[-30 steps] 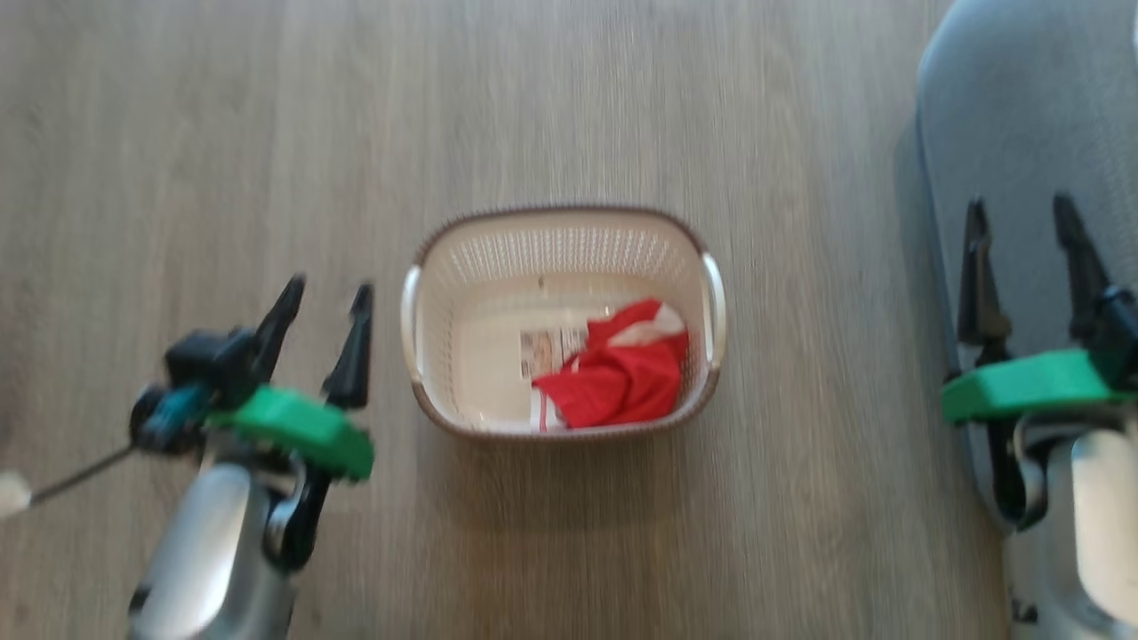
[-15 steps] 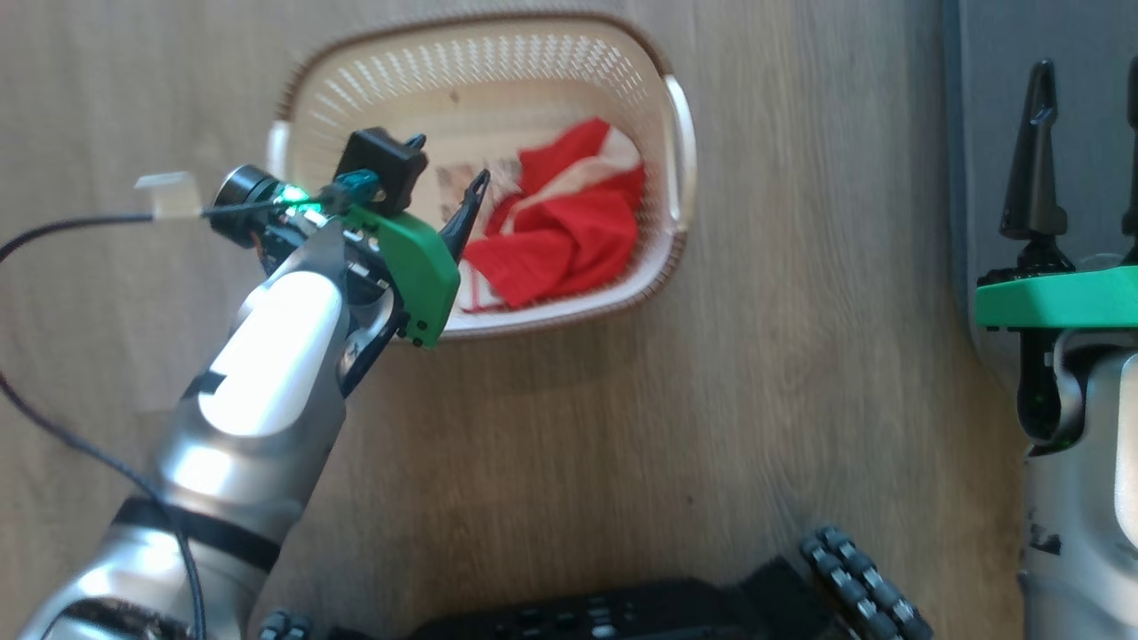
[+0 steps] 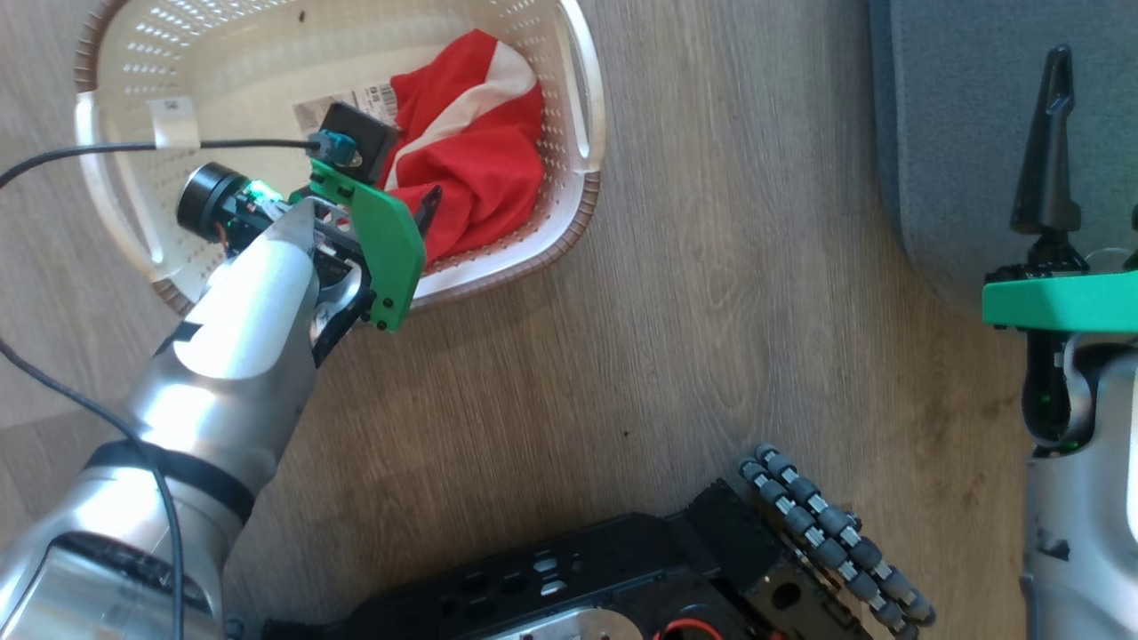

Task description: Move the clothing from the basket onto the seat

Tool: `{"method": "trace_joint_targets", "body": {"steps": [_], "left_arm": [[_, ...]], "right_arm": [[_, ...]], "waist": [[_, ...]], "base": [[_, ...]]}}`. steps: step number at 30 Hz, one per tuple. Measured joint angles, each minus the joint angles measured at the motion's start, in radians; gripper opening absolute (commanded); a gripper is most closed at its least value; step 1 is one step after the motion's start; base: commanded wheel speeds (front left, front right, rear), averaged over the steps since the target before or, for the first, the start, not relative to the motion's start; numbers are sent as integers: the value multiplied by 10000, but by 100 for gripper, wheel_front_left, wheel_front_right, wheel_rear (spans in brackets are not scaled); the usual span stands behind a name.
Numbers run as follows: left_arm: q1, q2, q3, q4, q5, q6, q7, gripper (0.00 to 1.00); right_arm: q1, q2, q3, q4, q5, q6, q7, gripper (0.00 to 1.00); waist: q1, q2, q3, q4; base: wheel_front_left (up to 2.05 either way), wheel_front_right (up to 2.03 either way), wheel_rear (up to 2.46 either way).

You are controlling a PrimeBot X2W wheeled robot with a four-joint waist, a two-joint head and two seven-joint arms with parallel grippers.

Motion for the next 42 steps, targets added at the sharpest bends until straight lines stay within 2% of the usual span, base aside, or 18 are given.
{"method": "trace_joint_targets", "body": {"steps": [12,20,21,22,24,32,42], "left_arm": [[-360,297,-1327,449,-1795,0,520,100],[-603,550,-2196,479,-2606,0,698,100],[-634,583,-2284,500,-2683,0,696,80],[-665,619,-2406,512,-2752,0,694,43],[-718,679,-2610,522,-2888,0,683,0],[-748,746,-3354,405,-3618,0,221,0],[-796,803,-3020,255,-4775,0,-1902,0]], "right_arm": [[256,6,42,-59,-17,0,0,100],[256,6,128,-117,2,0,0,100],[256,6,127,-119,4,0,0,100],[256,6,127,-121,36,0,0,100],[256,8,121,-121,81,0,0,100],[257,8,6,-105,88,0,0,100],[308,10,-190,121,-157,0,0,100]], "waist": [[-1,0,217,-27],[-2,1,389,-131],[-1,1,420,-152],[-1,1,446,-172],[-1,1,483,-207],[-1,1,350,-153],[-1,1,-676,416]], "base": [[0,0,0],[0,0,0],[0,0,0],[0,0,0],[0,0,0],[0,0,0],[0,0,0]]}}
